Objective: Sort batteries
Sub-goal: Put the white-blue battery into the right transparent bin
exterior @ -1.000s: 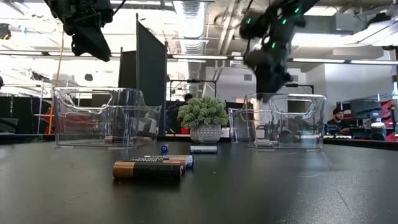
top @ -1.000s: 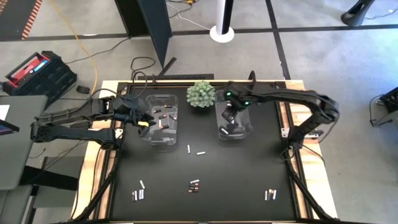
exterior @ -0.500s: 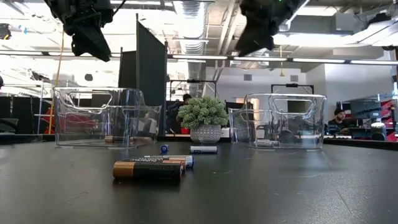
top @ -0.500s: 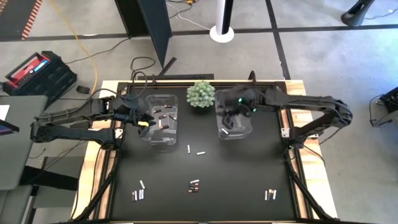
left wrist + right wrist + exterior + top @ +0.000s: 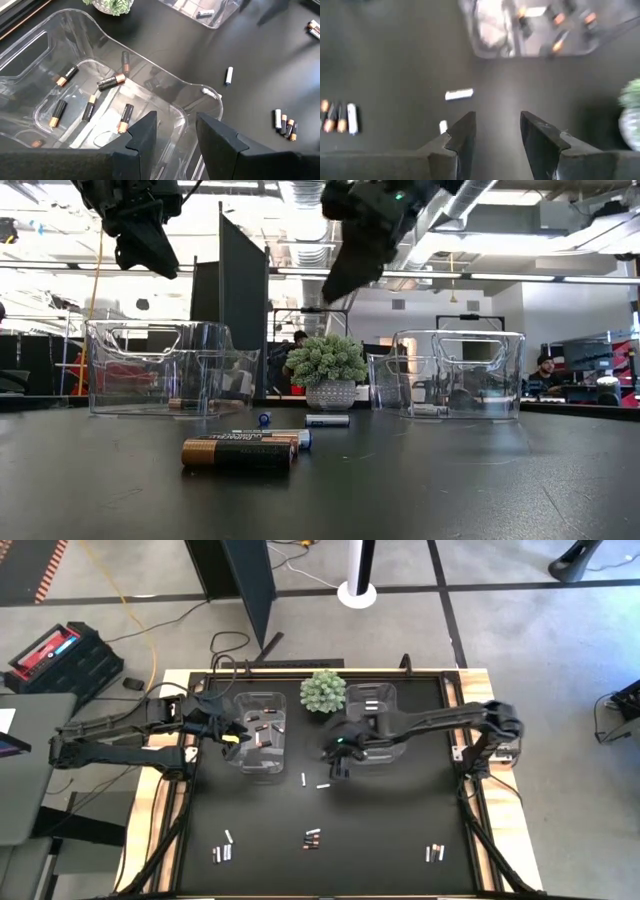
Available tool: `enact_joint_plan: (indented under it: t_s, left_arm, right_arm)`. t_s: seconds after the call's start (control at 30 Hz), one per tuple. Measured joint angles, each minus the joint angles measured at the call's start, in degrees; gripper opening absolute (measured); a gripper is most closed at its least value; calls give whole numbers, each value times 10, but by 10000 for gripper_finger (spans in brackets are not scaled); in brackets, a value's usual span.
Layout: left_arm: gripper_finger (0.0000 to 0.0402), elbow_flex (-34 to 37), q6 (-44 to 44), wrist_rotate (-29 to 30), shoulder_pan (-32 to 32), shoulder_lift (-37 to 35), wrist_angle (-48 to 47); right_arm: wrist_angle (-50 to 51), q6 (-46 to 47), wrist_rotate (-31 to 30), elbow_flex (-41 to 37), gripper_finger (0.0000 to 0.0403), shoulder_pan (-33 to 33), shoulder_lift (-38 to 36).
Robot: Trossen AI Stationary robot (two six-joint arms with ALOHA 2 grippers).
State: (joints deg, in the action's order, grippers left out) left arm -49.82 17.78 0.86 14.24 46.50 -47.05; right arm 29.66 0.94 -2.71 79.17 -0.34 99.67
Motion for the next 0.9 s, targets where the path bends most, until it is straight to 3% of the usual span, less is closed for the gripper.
enact_joint_plan:
  t_s: [0.33,0.9]
  left_arm:
    - [133,0,-26,0,0,0,0]
    - [133,0,-54,60,0,0,0]
  right_arm:
    - [145,-44,2,113,169,33,136]
    - [171,-40,13,188,168,60,235]
